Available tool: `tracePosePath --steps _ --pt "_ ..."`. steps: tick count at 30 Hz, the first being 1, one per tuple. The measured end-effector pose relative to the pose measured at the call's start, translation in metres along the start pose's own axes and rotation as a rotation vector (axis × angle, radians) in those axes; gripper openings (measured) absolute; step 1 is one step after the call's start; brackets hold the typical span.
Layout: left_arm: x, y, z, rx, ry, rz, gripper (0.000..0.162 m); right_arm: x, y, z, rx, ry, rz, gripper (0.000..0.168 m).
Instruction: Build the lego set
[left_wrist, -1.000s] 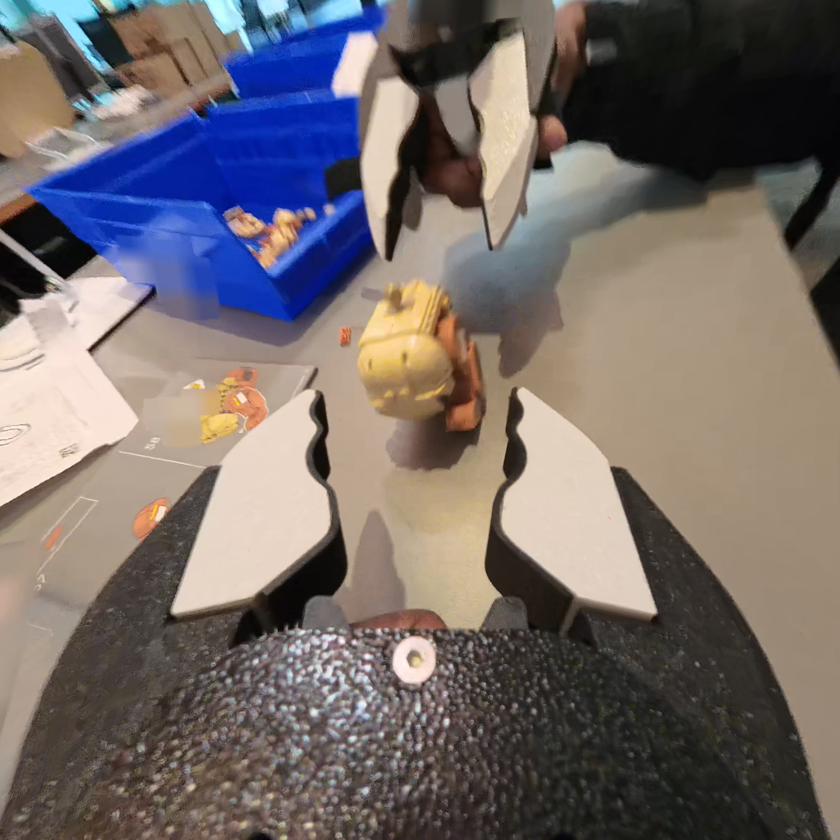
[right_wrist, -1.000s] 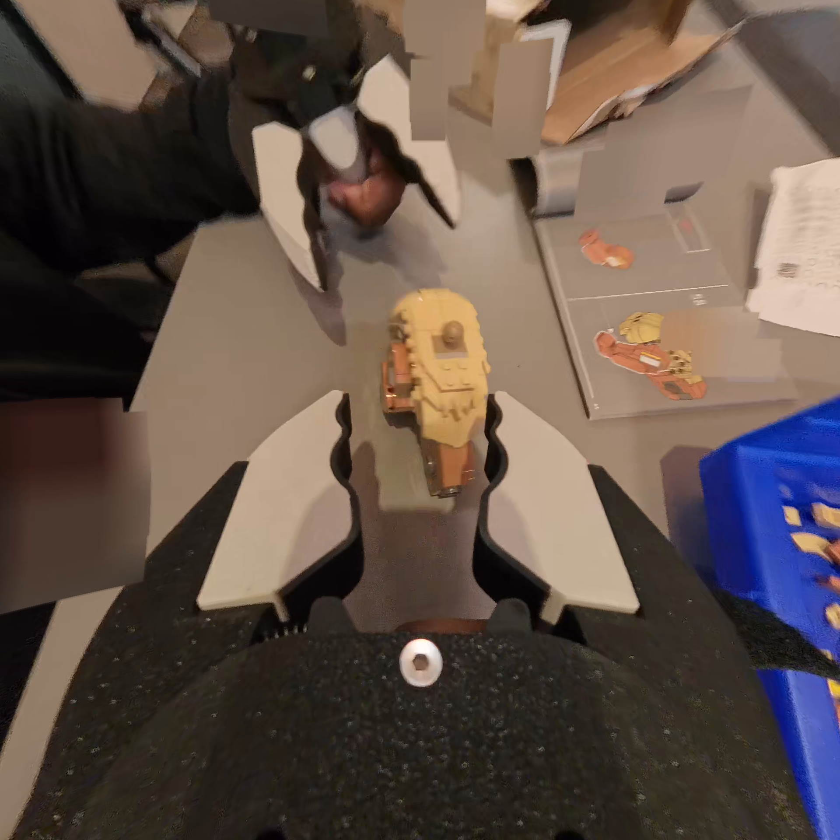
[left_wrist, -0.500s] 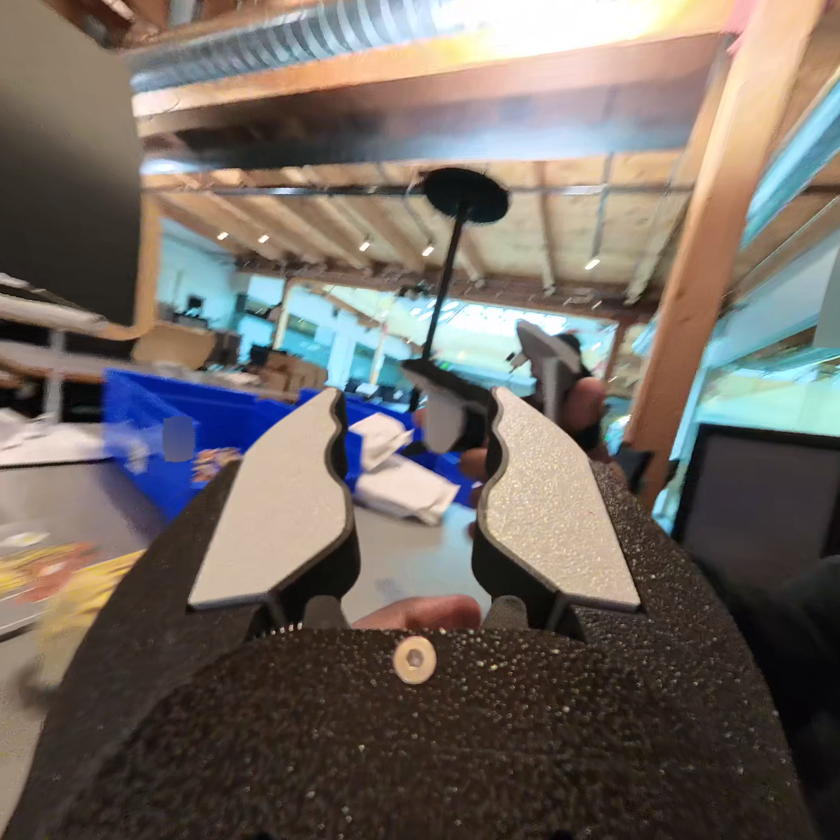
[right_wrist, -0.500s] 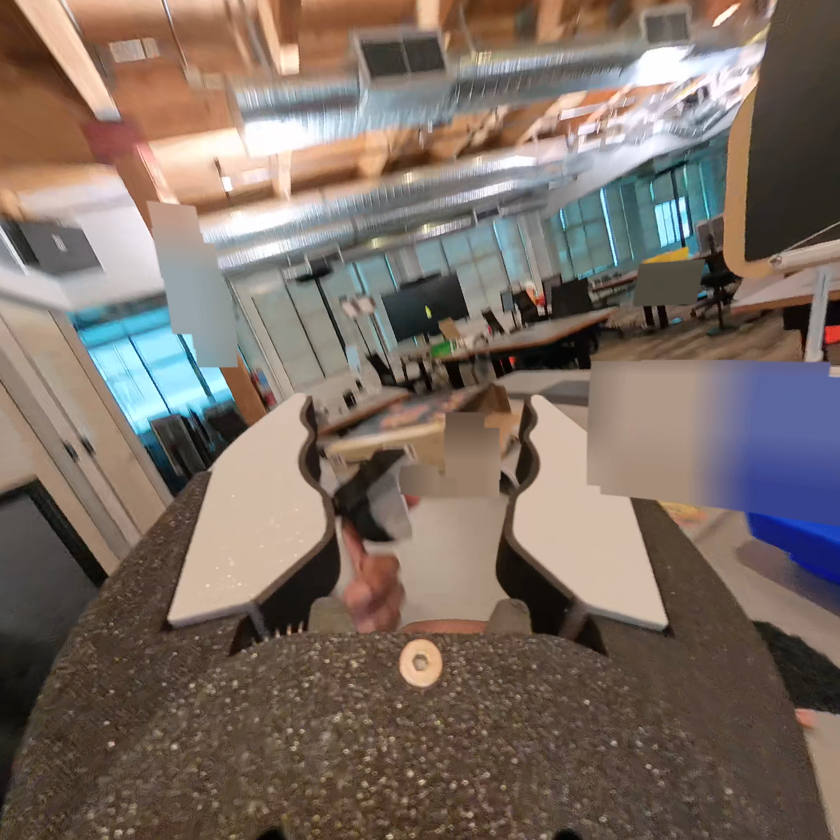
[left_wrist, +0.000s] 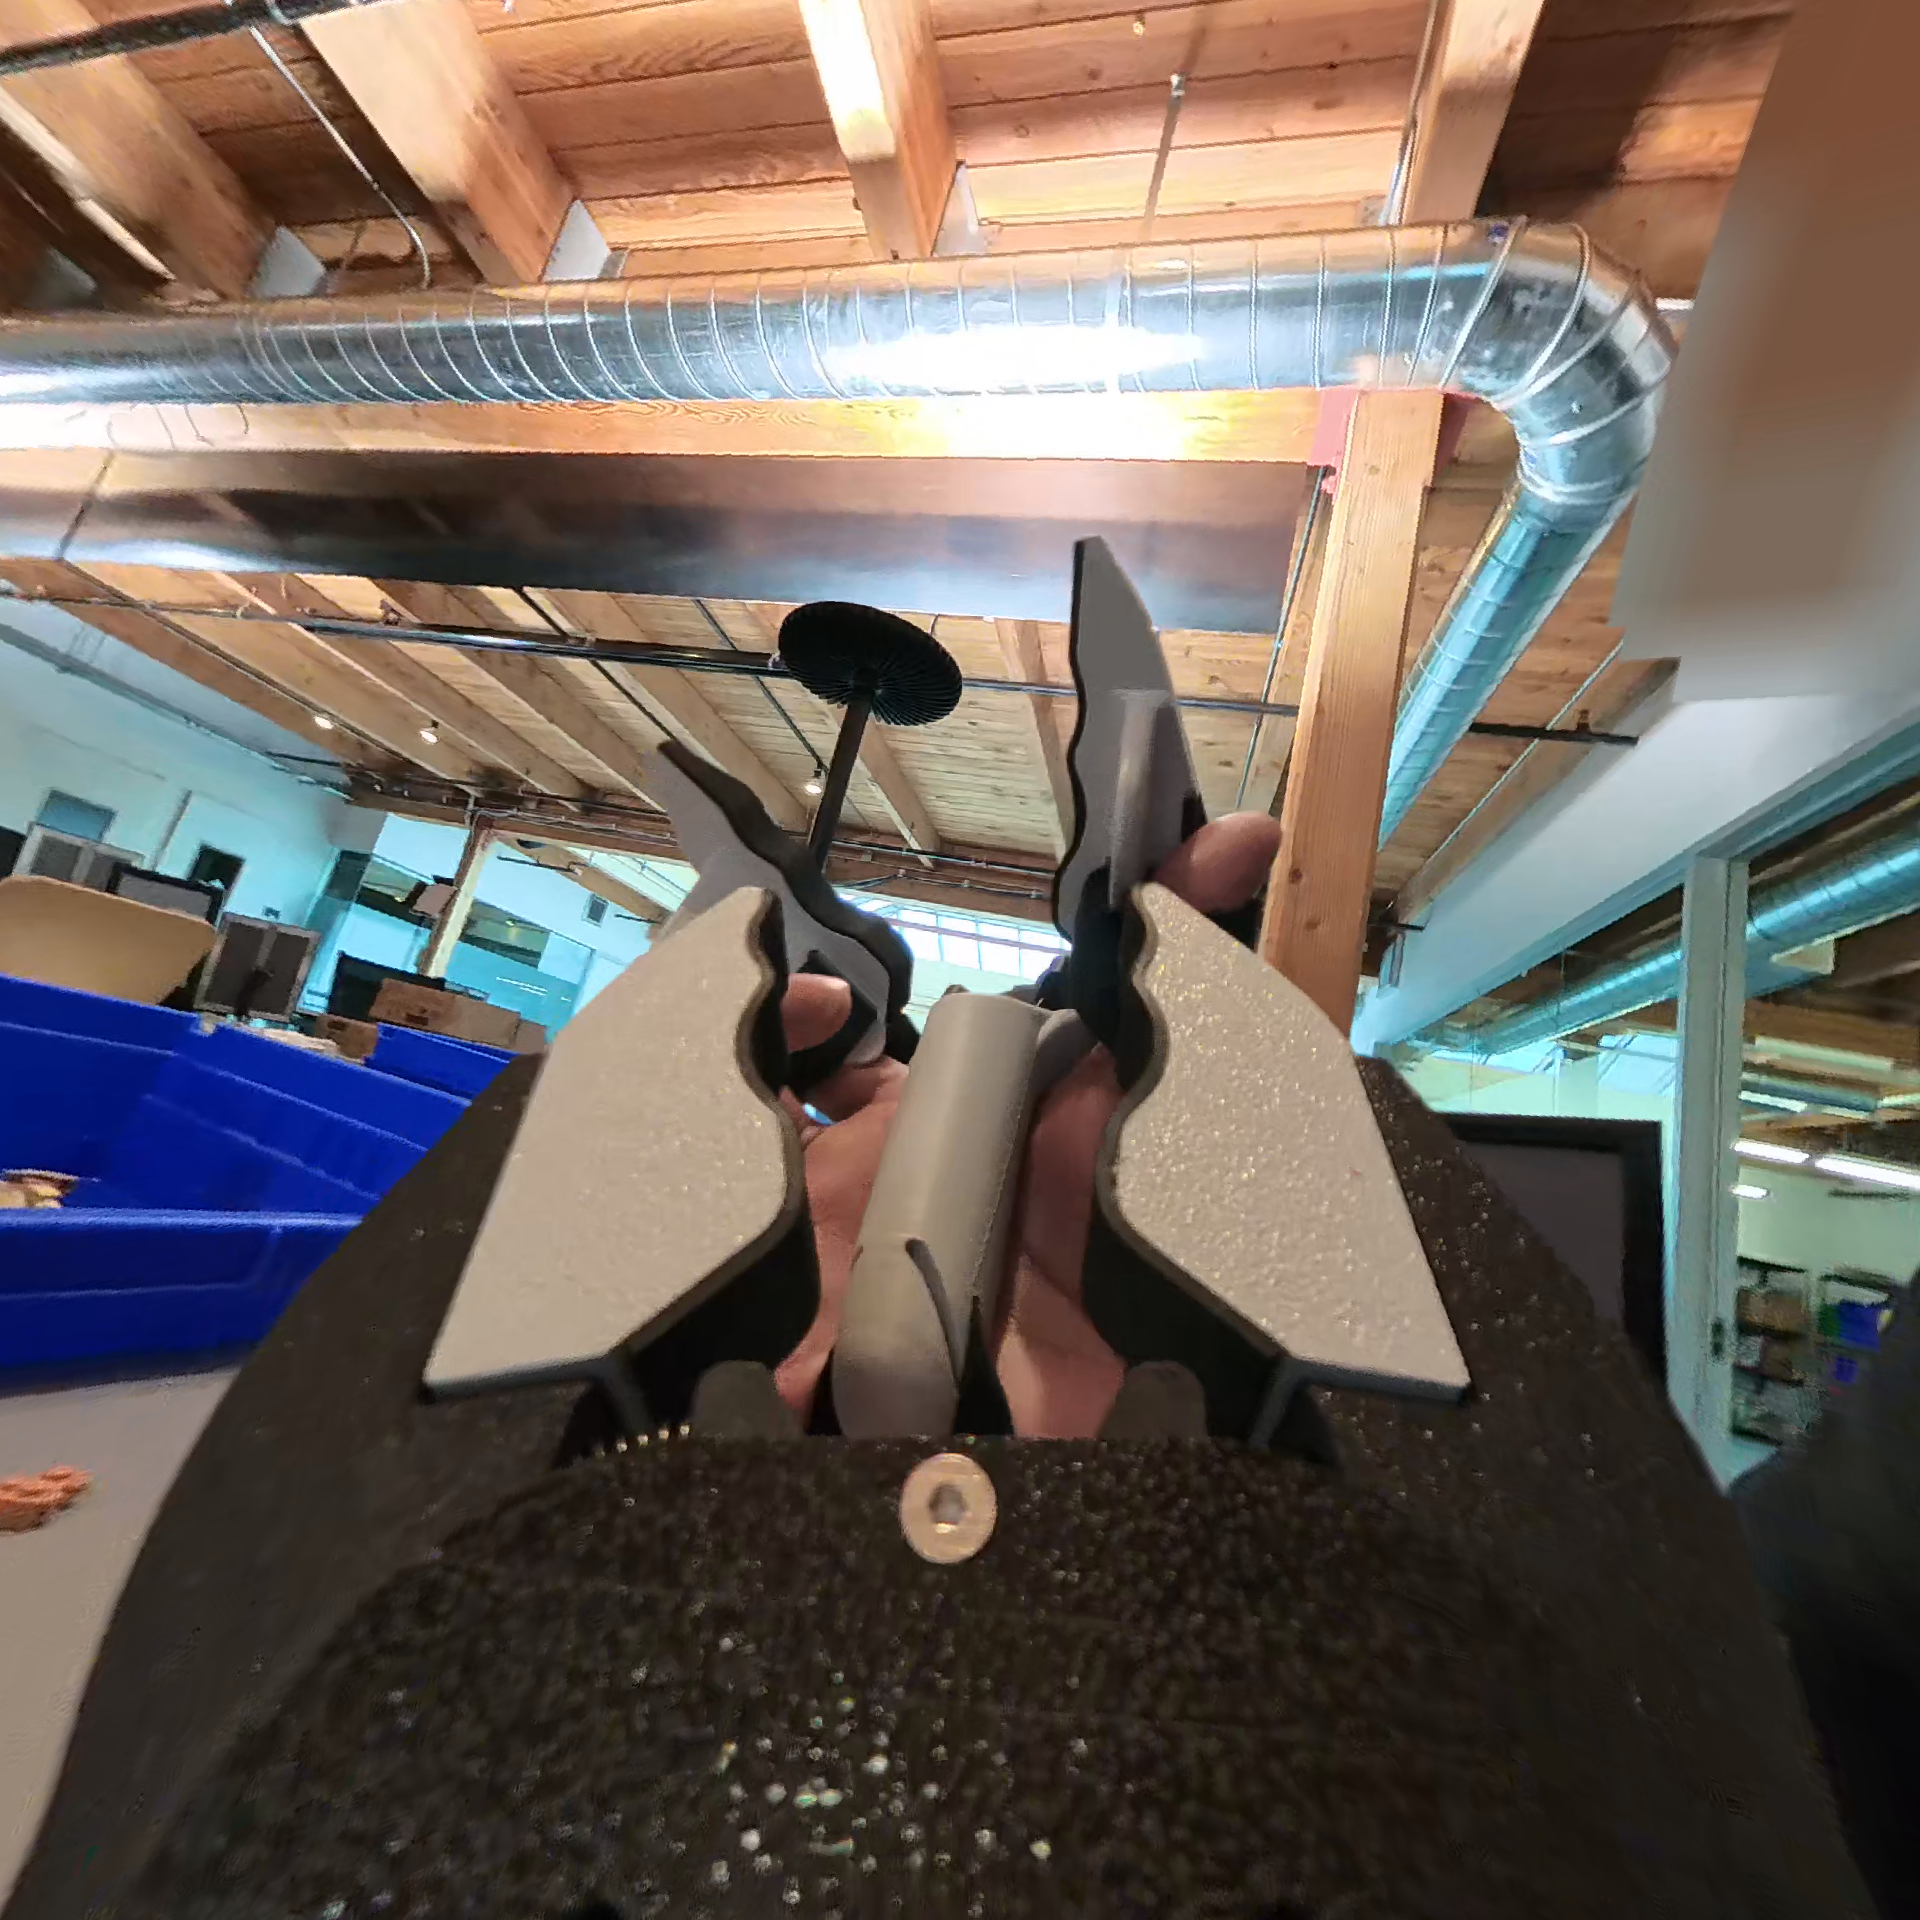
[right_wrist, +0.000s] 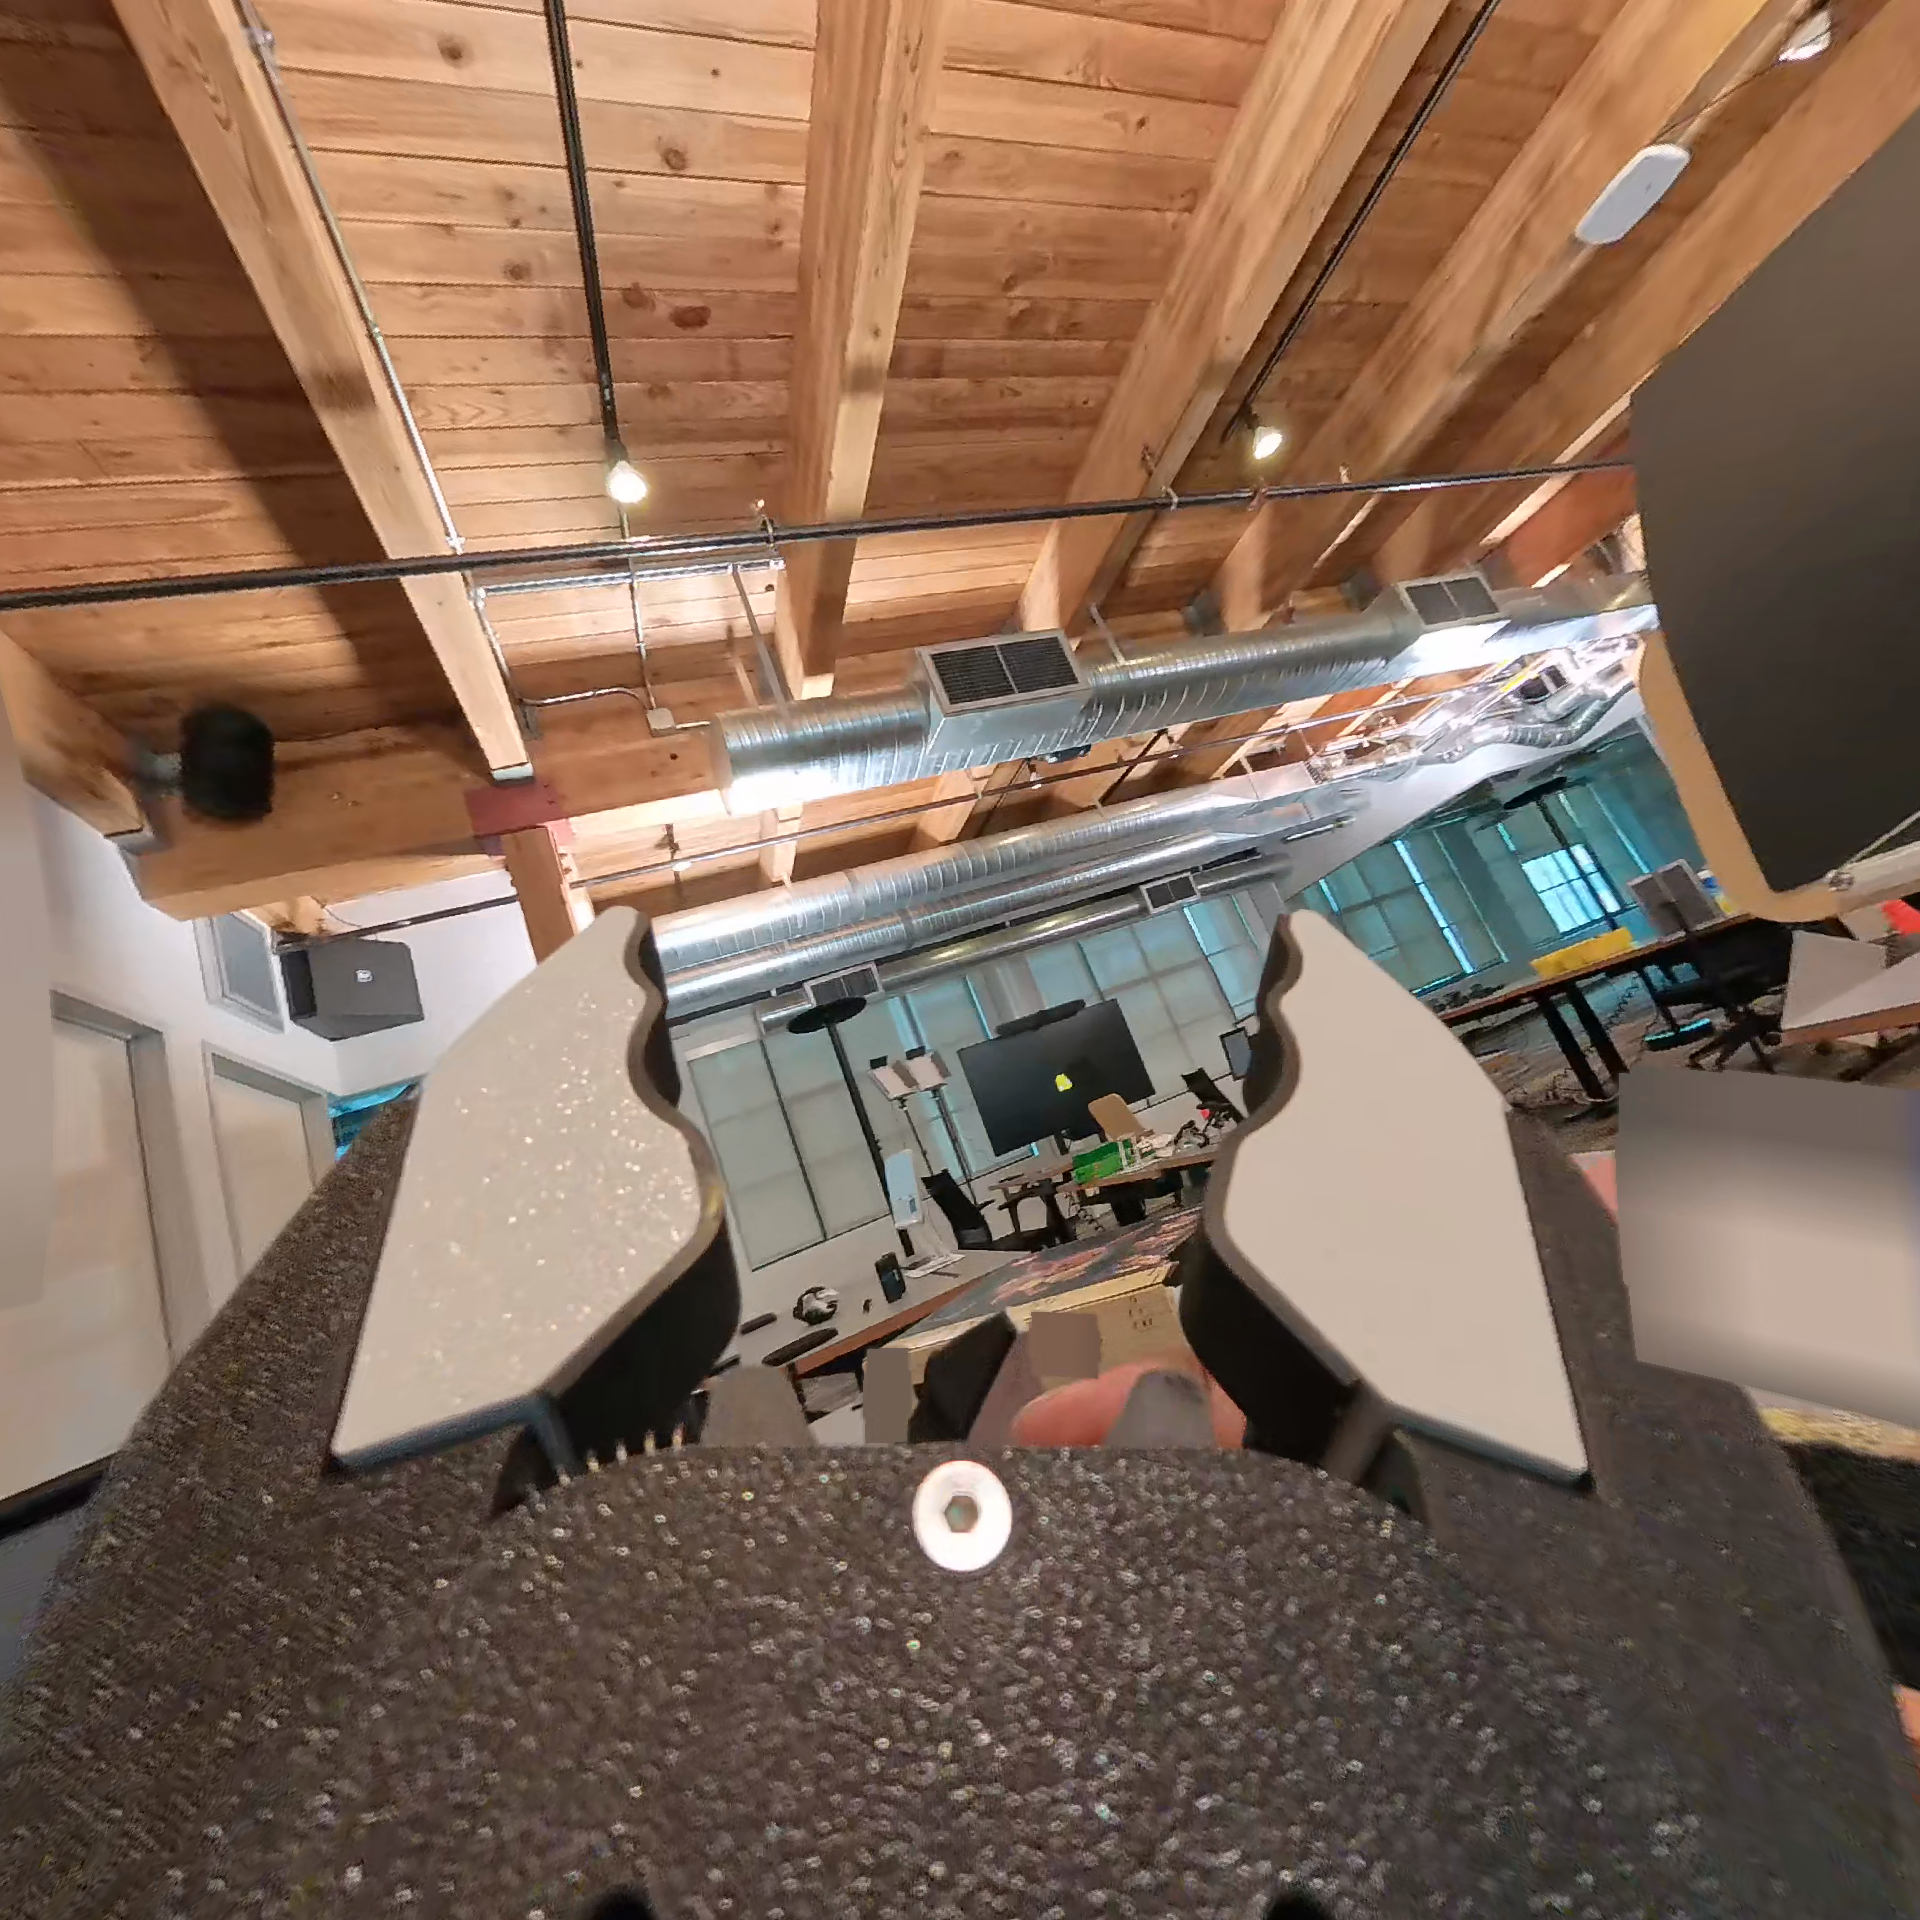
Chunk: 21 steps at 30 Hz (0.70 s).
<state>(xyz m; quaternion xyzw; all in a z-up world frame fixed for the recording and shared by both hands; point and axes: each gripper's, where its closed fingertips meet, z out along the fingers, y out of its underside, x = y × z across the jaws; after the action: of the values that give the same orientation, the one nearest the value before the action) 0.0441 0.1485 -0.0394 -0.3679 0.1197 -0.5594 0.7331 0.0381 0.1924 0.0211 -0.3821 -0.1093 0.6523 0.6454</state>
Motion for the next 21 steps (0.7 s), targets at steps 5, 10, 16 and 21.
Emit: tracePosePath --steps 5,10,16,21 --pt "0.002 0.003 0.007 -0.013 0.024 -0.093 0.061 -0.001 -0.008 -0.002 0.002 0.023 -0.028 0.097" --pt "-0.001 -0.014 0.007 -0.006 0.084 -0.125 0.052 0.013 -0.014 0.006 0.001 0.043 -0.197 0.103" --pt "-0.092 -0.062 -0.019 -0.189 -0.181 0.231 0.055 0.06 -0.036 0.014 -0.171 0.157 -0.51 0.085" --pt "-0.212 -0.083 -0.067 -0.702 -0.439 0.533 0.065 0.12 -0.014 0.028 -0.498 0.137 -0.62 0.072"
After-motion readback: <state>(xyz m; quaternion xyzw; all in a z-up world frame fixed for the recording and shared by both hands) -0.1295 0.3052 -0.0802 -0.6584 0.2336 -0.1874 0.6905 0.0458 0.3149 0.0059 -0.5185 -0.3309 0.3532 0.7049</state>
